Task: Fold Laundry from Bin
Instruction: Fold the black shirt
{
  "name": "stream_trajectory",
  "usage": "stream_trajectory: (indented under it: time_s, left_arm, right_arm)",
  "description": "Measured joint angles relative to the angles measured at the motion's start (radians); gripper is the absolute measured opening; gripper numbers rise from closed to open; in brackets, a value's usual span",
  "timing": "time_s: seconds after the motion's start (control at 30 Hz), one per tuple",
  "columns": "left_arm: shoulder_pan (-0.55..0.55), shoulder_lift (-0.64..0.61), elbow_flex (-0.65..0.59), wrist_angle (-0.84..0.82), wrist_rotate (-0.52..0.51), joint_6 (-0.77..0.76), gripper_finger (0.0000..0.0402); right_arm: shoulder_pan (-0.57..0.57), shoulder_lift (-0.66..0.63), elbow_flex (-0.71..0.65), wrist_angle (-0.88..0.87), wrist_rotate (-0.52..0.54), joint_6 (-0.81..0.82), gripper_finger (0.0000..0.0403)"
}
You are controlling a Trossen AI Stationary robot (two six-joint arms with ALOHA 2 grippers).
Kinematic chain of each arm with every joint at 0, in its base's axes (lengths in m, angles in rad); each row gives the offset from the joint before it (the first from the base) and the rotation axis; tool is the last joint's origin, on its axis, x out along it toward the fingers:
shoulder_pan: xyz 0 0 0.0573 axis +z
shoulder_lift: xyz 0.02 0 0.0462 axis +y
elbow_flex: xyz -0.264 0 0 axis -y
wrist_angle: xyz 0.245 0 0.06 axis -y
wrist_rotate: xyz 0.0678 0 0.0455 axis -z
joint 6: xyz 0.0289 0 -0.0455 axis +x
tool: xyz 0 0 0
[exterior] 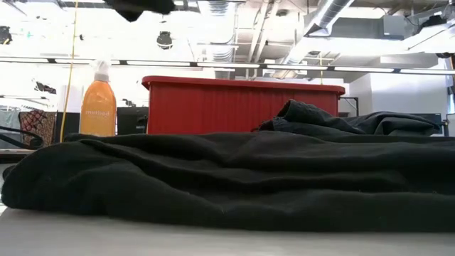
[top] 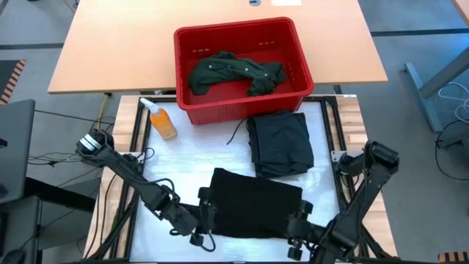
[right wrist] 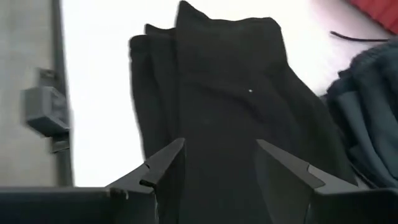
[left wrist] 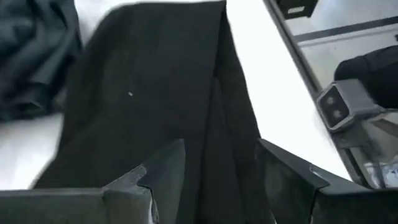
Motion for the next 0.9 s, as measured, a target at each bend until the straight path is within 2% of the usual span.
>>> stream_trajectory:
  time_s: [0.13,0.37,0.53,0.63,0.8,0.9]
  left_arm:
    - [0.02,0.143,0.033,0.031,-0.009,0.005,0.0187]
    - [0.059,0.334,0.174,-0.186,-0.053,-0.017,0.0187]
    - [0.066,0.351,0.239,-0.225,-0.123,0.009,0.0186]
    - [0.067,0.351,0.255,-0.273,-0.132,0.041,0.0171]
    - [0.077,0.352,0.256,-0.292,-0.003,0.043,0.0125]
    - [0.078,0.352,0.256,-0.295,0.008,0.042,0.0106]
  right_arm:
    - [-0.017,0.038,-0.048,0.001,0.034,0.048,0.0212]
    - [-0.045,0.044,-0.063,-0.001,0.054,0.025,0.0212]
    - [-0.029,0.043,-0.063,0.003,0.052,-0.05,0.0212]
    - [-0.032,0.043,-0.063,-0.011,0.053,-0.075,0.0212]
    - [-0.044,0.043,-0.063,-0.036,0.051,-0.073,0.0212]
    - [-0.045,0.043,-0.063,-0.032,0.05,-0.073,0.0212]
